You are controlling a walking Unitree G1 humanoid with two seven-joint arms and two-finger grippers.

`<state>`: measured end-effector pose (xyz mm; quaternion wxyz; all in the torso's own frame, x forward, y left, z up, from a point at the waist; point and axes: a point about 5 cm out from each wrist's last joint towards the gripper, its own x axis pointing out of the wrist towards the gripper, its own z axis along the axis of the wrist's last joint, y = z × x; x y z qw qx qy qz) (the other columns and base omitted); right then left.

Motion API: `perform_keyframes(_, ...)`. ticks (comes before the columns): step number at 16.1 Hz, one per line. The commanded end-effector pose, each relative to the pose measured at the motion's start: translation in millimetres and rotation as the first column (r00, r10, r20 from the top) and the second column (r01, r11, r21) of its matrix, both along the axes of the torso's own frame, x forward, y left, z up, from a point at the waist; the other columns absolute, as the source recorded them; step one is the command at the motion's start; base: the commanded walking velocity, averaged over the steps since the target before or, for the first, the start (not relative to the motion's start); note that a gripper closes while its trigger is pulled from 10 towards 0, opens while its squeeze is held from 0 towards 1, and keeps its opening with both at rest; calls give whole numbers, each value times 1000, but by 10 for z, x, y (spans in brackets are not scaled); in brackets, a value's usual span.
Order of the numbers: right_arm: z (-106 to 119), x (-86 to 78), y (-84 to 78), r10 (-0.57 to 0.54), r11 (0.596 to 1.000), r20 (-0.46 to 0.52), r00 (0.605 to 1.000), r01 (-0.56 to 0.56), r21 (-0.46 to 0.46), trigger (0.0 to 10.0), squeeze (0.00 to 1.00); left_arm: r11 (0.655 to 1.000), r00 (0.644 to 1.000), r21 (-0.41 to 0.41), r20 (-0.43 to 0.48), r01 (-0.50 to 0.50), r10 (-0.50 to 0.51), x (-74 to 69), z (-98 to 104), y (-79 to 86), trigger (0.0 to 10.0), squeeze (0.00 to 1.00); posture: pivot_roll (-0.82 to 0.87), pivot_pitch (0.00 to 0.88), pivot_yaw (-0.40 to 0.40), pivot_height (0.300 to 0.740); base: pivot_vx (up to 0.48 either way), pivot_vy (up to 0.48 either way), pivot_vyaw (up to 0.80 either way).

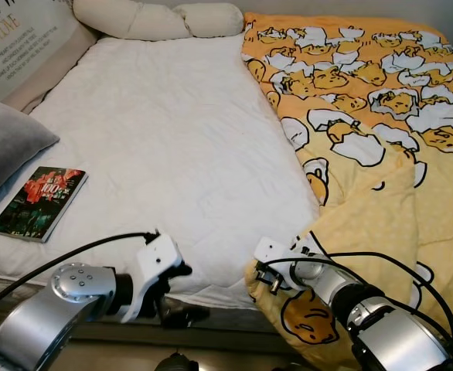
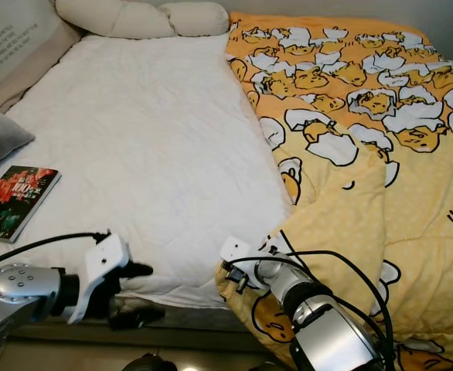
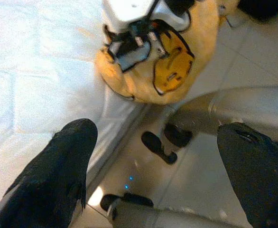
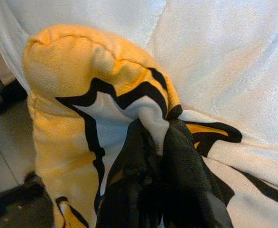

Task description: Clean up the room

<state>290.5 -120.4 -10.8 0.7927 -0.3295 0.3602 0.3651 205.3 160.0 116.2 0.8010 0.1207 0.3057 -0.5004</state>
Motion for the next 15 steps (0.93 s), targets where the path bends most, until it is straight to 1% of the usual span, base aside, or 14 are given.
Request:
perform_keyframes(1,47,26,42,-24,994,-11,1000,25,103,0,0,999,998,4,47,-49,49,91,52,57,10000,0,122,0,15,740,0,0,0)
perform_keyframes(2,62,34,56,-26,991,-14,1000,28,130,0,0,998,997,3,52,-55,55,103,56,61,10000,0,122,0,15,740,0,0,0)
perform_keyframes(3,99,48,98,-38,976,-35,999,44,215,0,0,998,996,2,65,-66,66,130,67,73,10000,0,121,0,15,740,0,0,0)
perform_keyframes(4,139,43,165,-9,950,-62,998,28,310,0,0,997,994,2,79,-80,80,162,78,90,10000,0,119,0,17,740,0,0,0)
perform_keyframes(5,164,25,221,28,927,-88,996,7,376,0,0,996,992,3,86,-87,87,180,83,99,10000,0,117,0,21,740,0,0,0)
perform_keyframes(6,229,-46,341,160,856,-136,978,-69,512,0,0,995,991,6,97,-97,96,208,84,112,10000,0,115,0,27,740,0,0,0)
perform_keyframes(7,321,-120,434,286,771,-158,945,-129,623,0,0,995,990,7,100,-98,97,220,83,115,10000,0,111,0,33,740,0,0,0)
perform_keyframes(8,366,-146,464,329,734,-159,931,-146,663,0,0,995,990,6,100,-97,95,223,83,115,10000,0,110,0,34,740,0,0,0)
perform_keyframes(9,543,-226,528,448,627,-153,881,-188,756,0,0,997,992,2,98,-84,83,225,87,102,10000,0,104,0,42,740,0,0,0)
perform_keyframes(10,652,-283,547,519,569,-146,842,-212,795,0,0,997,993,-2,94,-72,72,220,89,87,10000,0,101,0,45,740,0,0,0)
perform_keyframes(12,801,-387,566,619,488,-140,773,-239,839,0,0,999,995,-9,83,-49,49,199,88,64,10000,0,98,0,50,740,0,0,0)
perform_keyframes(13,917,-496,565,700,430,-146,699,-251,867,0,0,1000,997,-15,68,-22,23,164,80,43,10000,0,96,0,51,740,0,0,0)
perform_keyframes(14,984,-592,564,756,395,-159,635,-248,885,0,0,1000,998,-18,59,-6,7,143,77,31,10000,0,97,0,52,740,0,0,0)
perform_keyframes(15,969,-649,569,759,416,-152,633,-292,861,0,0,1000,998,-17,59,-3,4,144,75,31,10000,0,98,0,51,740,0,0,0)
